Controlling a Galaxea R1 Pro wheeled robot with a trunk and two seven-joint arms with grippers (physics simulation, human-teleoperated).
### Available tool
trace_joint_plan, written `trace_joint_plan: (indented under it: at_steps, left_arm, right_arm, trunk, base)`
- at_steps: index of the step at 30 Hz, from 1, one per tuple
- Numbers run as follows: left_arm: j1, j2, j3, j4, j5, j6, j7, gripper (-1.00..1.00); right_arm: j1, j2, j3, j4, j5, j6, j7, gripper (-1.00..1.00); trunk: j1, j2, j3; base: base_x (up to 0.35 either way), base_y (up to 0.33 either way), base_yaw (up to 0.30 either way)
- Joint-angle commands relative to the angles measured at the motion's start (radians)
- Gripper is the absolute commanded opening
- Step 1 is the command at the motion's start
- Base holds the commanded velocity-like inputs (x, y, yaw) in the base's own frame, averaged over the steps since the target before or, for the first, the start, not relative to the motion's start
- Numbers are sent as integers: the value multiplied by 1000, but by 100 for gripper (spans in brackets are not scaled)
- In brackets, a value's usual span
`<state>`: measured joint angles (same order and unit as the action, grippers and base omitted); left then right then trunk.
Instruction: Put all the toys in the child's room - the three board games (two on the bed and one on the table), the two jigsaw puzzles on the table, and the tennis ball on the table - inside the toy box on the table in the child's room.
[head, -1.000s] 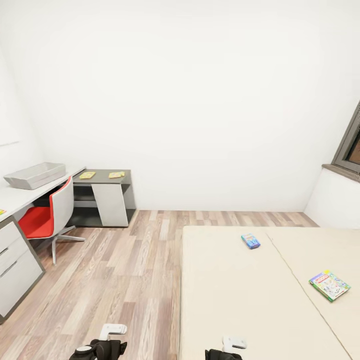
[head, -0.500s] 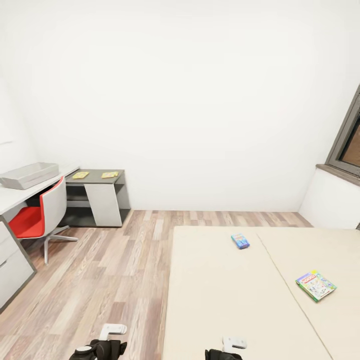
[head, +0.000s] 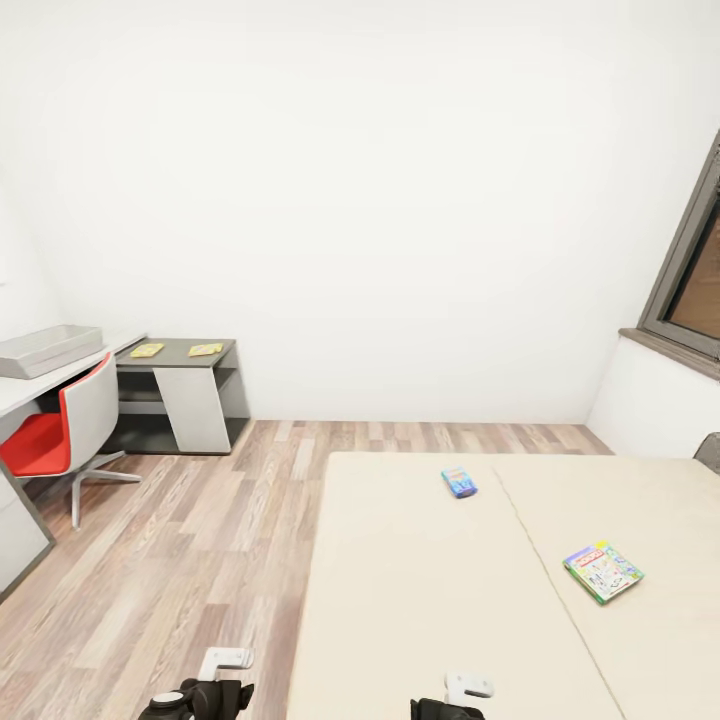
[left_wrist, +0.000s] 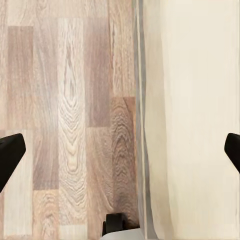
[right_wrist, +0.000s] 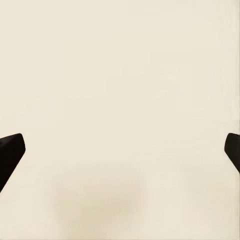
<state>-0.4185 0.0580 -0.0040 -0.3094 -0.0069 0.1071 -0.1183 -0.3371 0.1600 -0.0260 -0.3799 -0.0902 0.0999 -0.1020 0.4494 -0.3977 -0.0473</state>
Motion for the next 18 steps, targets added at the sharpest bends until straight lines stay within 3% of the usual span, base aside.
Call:
trace_joint_plan:
  at_steps: [1, 18]
  left_arm:
    - [0, 0, 0, -2, -1, 6, -3, 100]
    - [0, 0, -1, -2, -1, 6, -3, 100]
  right_arm:
    - [0, 0, -2, -2, -9, 4, -2, 100]
    - [0, 0, -2, -2, -9, 4, -2, 100]
  trunk:
    - [1, -2, -2]
    - [1, -2, -2]
  base:
    - [0, -276, 0]
    - [0, -278, 0]
